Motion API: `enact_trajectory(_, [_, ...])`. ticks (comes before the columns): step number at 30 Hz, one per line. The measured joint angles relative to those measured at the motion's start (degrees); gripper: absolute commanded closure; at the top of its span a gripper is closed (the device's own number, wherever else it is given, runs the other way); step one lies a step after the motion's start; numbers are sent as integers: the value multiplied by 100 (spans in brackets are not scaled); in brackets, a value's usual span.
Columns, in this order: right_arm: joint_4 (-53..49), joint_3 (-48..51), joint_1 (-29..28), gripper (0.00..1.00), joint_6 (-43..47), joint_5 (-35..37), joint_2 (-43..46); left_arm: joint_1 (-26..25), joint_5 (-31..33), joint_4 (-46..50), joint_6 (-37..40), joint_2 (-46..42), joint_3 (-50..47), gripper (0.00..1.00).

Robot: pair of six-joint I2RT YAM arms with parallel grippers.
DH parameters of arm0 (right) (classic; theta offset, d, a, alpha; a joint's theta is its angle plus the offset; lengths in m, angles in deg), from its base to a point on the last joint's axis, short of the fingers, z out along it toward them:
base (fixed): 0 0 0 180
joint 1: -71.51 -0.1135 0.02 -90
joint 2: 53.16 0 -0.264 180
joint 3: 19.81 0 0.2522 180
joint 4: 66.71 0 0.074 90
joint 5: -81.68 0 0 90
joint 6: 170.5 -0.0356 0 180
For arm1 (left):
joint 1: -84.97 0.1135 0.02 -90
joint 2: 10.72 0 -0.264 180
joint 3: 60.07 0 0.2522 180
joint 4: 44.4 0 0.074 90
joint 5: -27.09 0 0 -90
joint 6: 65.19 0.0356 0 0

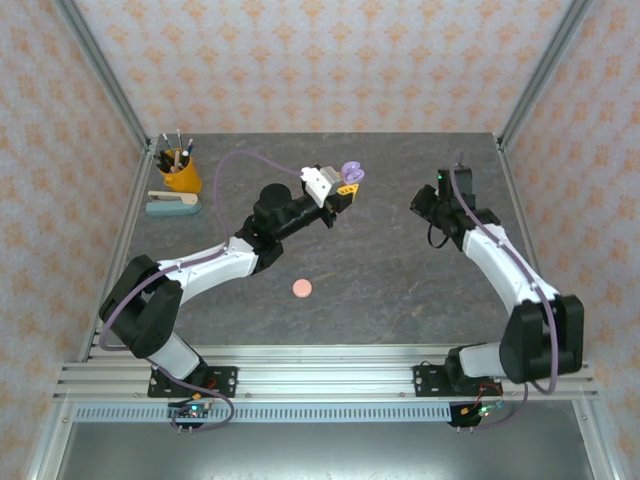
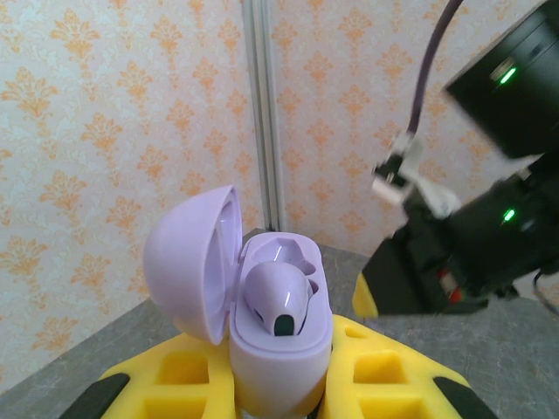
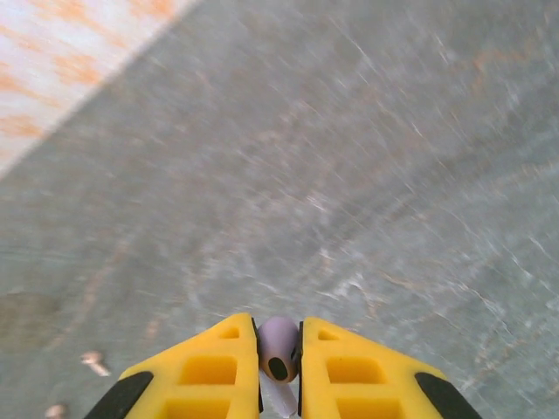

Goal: Insert the wireless bluetooth earbuds into the charging case

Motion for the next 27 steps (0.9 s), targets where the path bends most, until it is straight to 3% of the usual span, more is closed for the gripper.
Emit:
enact_trajectory(15, [109, -1386, 0, 85, 188, -1032, 988, -107, -227, 15, -107, 232, 584, 100])
enact_trajectory(27, [826, -1473, -326, 84, 251, -1456, 1233, -256, -476, 120, -155, 697, 1331, 100])
